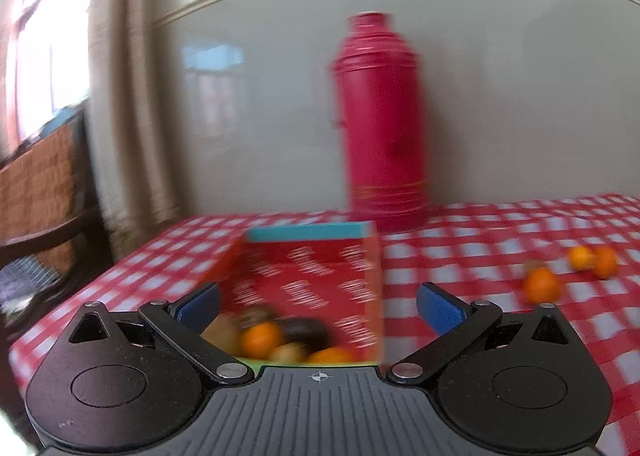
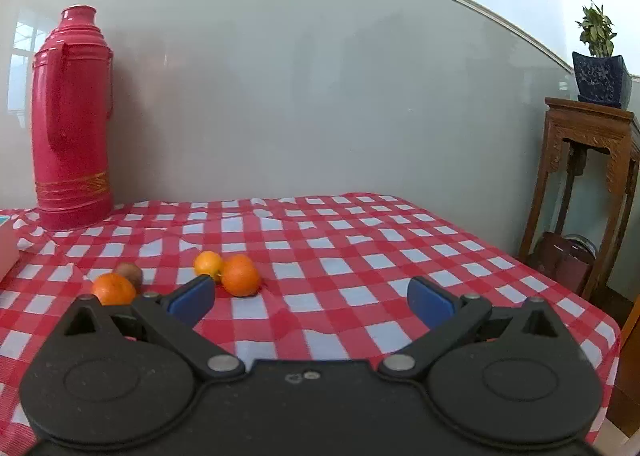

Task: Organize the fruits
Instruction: 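Move the left gripper back toward the remaining oranges, then close the left gripper on an orange beside the kiwi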

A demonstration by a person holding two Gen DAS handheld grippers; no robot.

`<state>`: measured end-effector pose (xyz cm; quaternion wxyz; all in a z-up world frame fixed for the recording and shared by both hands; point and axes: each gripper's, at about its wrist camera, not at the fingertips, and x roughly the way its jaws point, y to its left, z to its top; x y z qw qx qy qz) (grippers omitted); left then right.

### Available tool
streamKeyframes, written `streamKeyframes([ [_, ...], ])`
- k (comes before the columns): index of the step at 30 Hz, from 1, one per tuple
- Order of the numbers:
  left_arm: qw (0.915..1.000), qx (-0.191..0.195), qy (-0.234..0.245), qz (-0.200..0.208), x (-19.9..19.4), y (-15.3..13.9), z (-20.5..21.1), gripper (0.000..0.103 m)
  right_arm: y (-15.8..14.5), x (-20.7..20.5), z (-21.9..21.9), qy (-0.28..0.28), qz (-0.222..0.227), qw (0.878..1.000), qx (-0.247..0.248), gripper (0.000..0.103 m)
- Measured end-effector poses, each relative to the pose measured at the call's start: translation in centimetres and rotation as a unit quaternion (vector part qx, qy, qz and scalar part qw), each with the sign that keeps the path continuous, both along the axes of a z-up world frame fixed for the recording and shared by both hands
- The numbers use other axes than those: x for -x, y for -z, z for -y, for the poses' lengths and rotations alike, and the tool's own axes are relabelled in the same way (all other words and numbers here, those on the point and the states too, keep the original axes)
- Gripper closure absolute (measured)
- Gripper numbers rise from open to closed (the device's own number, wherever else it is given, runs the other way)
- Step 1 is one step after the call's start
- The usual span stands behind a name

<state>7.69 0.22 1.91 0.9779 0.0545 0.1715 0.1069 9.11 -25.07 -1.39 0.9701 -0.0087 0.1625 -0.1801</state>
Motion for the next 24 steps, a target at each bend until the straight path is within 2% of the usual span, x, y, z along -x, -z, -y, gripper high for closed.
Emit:
streamKeyframes([
  [6, 0.9965, -0.028, 0.077, -0.014, -2.4, 0.1, 5.9, 0.000, 0.2, 0.6, 1.5, 0.006, -0.003, 1.000, -0.010, 0.006],
  [10, 0.9934, -0.028, 0.102, -0.042, -4.3, 0.7, 8.8, 0.000, 0.2, 0.6, 2.2, 0.009, -0.004, 1.000, -0.011, 0.006],
  [24, 0.9876, -0.021, 0.123, -0.096, -9.4, 3.2, 12.8, 0.000, 0.4, 1.0, 4.5, 0.031, -0.008, 0.999, -0.027, 0.006],
])
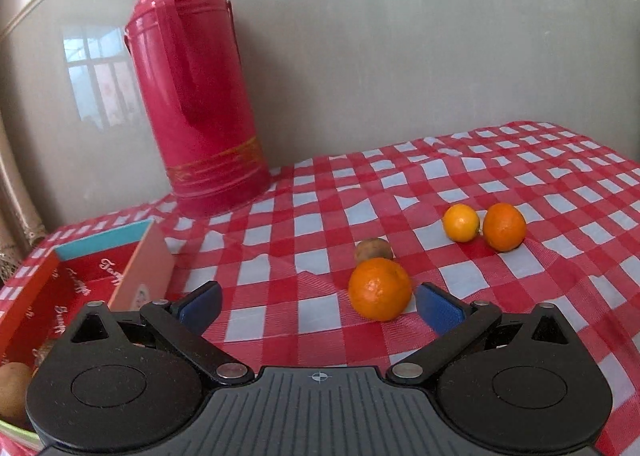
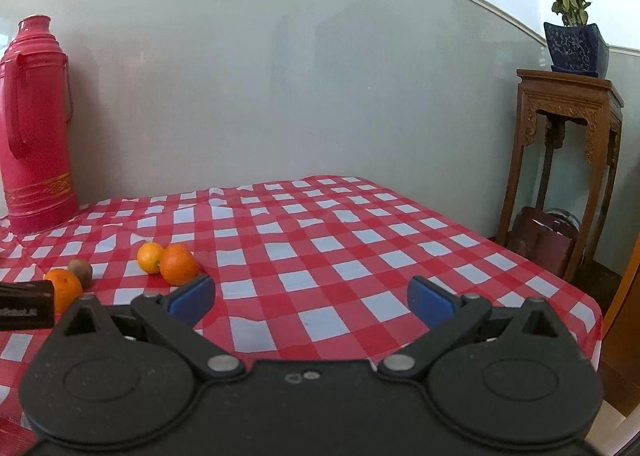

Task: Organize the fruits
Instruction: 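Close the left gripper on an orange beside the kiwi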

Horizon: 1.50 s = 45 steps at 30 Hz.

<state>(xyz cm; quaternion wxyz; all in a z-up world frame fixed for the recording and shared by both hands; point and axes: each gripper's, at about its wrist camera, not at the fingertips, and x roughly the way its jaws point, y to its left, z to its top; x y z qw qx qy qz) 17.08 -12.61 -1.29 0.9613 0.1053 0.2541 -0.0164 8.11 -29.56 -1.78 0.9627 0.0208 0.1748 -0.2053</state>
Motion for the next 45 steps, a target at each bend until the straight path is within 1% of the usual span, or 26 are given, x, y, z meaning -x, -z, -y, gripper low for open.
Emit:
streamKeyframes([
  [8, 0.9999, 0.007, 0.003, -0.013, -1.9, 0.7, 0.9, 0.001, 0.1, -0.1, 0.3, -0.005, -0.001, 1.000, -0.008, 0.006],
  [10, 0.9998, 0.006, 0.006, -0.017, -2.3, 0.9, 1.1, 0.008, 0.1, -0.2, 0.3, -0.007, -0.002, 1.000, -0.010, 0.006],
  [11, 0.9997, 0.006, 0.010, -0.024, -2.5, 1.1, 1.2, 0.018, 0.1, -0.2, 0.4, -0.008, -0.002, 1.000, -0.011, 0.006],
  [13, 0.9992, 0.015, 0.018, -0.033, -2.8, 1.3, 1.3, 0.019, 0.1, -0.3, 0.3, -0.011, -0.002, 1.000, -0.014, 0.006],
  [16, 0.9993, 0.014, 0.019, -0.029, -2.8, 1.5, 1.5, 0.020, 0.1, -0.4, 0.3, -0.015, -0.002, 1.000, -0.018, 0.006],
  [19, 0.9990, 0.017, 0.024, -0.035, -3.0, 1.7, 1.6, 0.023, 0.1, -0.5, 0.3, -0.017, -0.002, 1.000, -0.022, 0.006],
  [23, 0.9981, 0.020, 0.032, -0.049, -3.4, 2.2, 1.5, 0.040, 0.2, -0.5, 0.2, -0.021, -0.002, 0.999, -0.026, 0.006],
  [24, 0.9979, 0.021, 0.033, -0.051, -3.4, 2.3, 1.6, 0.041, 0.2, -0.6, 0.1, -0.022, -0.002, 0.999, -0.024, 0.006],
  [31, 0.9986, 0.009, 0.033, -0.041, -3.2, 2.1, 1.9, 0.040, 0.2, -0.6, 0.0, -0.026, -0.005, 0.999, -0.025, 0.006],
  [34, 0.9983, 0.013, 0.034, -0.044, -3.5, 2.1, 2.0, 0.040, 0.3, -0.7, 0.0, -0.027, -0.007, 0.999, -0.027, 0.006],
  [39, 0.9985, 0.000, 0.037, -0.040, -3.5, 2.0, 2.4, 0.040, 0.4, -0.8, -0.2, -0.030, -0.009, 0.999, -0.026, 0.006],
  [45, 0.9982, 0.009, 0.042, -0.041, -3.6, 2.0, 2.3, 0.039, 0.4, -0.9, -0.3, -0.034, -0.011, 0.999, -0.026, 0.006],
])
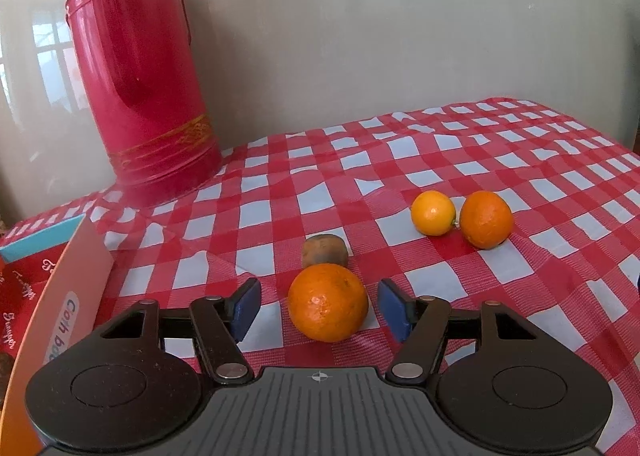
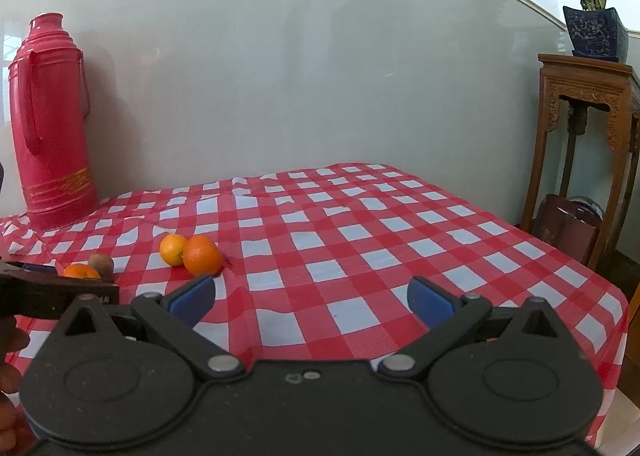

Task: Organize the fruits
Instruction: 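Close the left gripper on an orange beside the kiwi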

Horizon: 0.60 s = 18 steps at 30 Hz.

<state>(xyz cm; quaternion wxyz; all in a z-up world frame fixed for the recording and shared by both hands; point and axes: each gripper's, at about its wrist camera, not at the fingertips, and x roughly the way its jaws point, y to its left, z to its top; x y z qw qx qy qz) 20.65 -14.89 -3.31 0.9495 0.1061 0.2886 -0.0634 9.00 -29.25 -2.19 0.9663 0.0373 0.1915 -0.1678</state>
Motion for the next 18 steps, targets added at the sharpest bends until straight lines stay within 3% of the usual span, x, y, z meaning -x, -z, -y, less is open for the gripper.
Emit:
streamKeyframes([
  [8, 0.9999, -0.005, 0.012, 0.002, 0.5, -0.1, 0.2, 0.060, 0.1, -0.1, -0.1, -0.005, -0.001, 1.000, -0.002, 0.006],
  [18, 0.9998, -0.007, 0.017, 0.009, 1.3, -0.4, 0.0, 0.061, 0.0, -0.2, -0.4, -0.010, -0.001, 1.000, -0.002, 0.006],
])
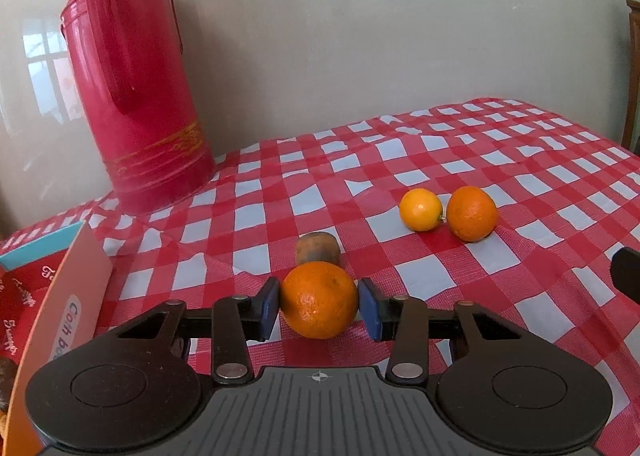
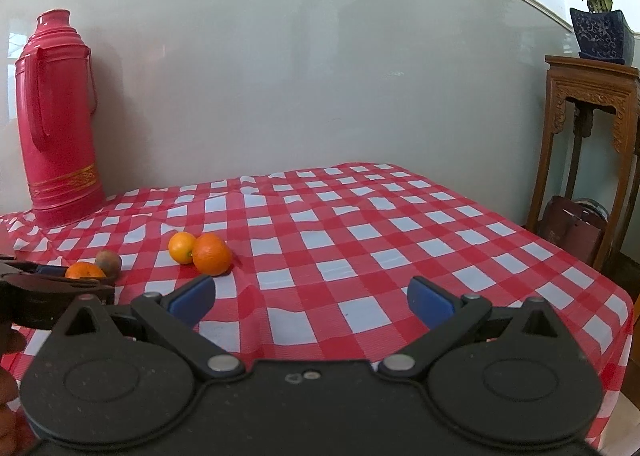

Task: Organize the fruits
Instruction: 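Close the left gripper on an orange beside the kiwi, then carry the held orange with the left gripper into the box and release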

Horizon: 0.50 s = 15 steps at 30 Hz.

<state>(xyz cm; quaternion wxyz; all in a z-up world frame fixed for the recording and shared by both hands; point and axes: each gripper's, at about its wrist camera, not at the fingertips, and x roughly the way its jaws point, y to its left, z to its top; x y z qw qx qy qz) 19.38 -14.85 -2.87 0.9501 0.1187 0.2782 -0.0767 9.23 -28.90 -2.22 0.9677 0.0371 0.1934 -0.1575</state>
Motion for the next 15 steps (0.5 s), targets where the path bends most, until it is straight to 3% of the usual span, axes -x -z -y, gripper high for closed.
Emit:
streamKeyframes([
  [15, 0.9997, -0.006, 0.002, 0.022, 2.3, -1.5, -1.7, 0.061, 0.0, -0.2, -0.9, -0.013, -0.002, 1.000, 0.003, 0.006],
])
